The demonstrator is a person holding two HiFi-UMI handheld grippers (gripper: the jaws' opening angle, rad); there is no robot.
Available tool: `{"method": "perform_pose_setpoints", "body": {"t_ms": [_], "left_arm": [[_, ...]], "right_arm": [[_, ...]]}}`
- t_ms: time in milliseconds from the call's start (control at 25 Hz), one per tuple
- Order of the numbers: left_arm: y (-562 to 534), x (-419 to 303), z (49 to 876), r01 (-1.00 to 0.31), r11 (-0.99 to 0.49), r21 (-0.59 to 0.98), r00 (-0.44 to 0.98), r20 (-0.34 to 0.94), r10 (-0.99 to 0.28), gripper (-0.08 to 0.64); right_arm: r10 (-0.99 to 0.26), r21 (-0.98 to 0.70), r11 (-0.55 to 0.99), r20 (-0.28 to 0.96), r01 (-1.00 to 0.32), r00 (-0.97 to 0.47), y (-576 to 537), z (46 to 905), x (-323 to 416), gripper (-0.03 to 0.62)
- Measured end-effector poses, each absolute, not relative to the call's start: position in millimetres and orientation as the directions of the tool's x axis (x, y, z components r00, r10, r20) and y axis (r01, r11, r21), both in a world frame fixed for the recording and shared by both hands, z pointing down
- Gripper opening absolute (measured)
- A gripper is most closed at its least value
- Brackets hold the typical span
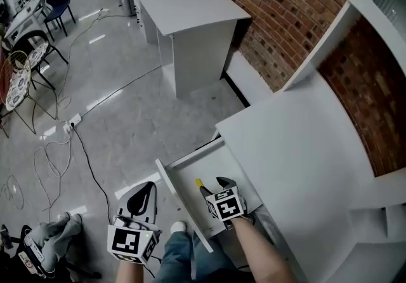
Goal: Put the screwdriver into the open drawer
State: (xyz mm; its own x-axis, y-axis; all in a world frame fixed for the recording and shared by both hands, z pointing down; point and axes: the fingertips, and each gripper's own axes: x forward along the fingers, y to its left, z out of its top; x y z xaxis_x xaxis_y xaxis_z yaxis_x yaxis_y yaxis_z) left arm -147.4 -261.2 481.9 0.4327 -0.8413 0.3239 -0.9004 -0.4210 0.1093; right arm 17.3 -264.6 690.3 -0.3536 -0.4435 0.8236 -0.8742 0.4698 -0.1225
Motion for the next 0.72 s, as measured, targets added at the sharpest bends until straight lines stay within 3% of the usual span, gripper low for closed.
{"method": "perform_pose_setpoints", "body": {"t_ms": [200, 360, 520, 720], "left_arm": [[-261.7, -151.2, 435.5, -0.902, -0.425, 0.078, 0.431, 0.233, -0.872, 0.014], [-265.6, -154.9, 409.8, -0.905, -0.417, 0.084, 0.426, 0.183, -0.886, 0.014], [-269.3, -154.9, 386.5, -0.901, -0.426, 0.085, 0.434, 0.129, -0.892, 0.014], [-272.5, -142.2, 358.8, -0.875, -0.48, 0.067, 0.484, 0.066, -0.873, 0.014]], "right_arm": [[-0.521, -0.082, 0.506, 0.764, -0.859, -0.38, -272.1, 610.9, 20.9, 0.222], [-0.615, 0.004, 0.532, 0.689, -0.847, -0.383, -273.4, 547.8, 23.7, 0.026], [-0.686, -0.006, 0.526, 0.589, -0.85, -0.428, -265.4, 482.7, 24.6, 0.011], [-0.819, 0.074, 0.457, 0.424, -0.887, -0.387, -251.3, 402.0, 41.5, 0.011]]}}
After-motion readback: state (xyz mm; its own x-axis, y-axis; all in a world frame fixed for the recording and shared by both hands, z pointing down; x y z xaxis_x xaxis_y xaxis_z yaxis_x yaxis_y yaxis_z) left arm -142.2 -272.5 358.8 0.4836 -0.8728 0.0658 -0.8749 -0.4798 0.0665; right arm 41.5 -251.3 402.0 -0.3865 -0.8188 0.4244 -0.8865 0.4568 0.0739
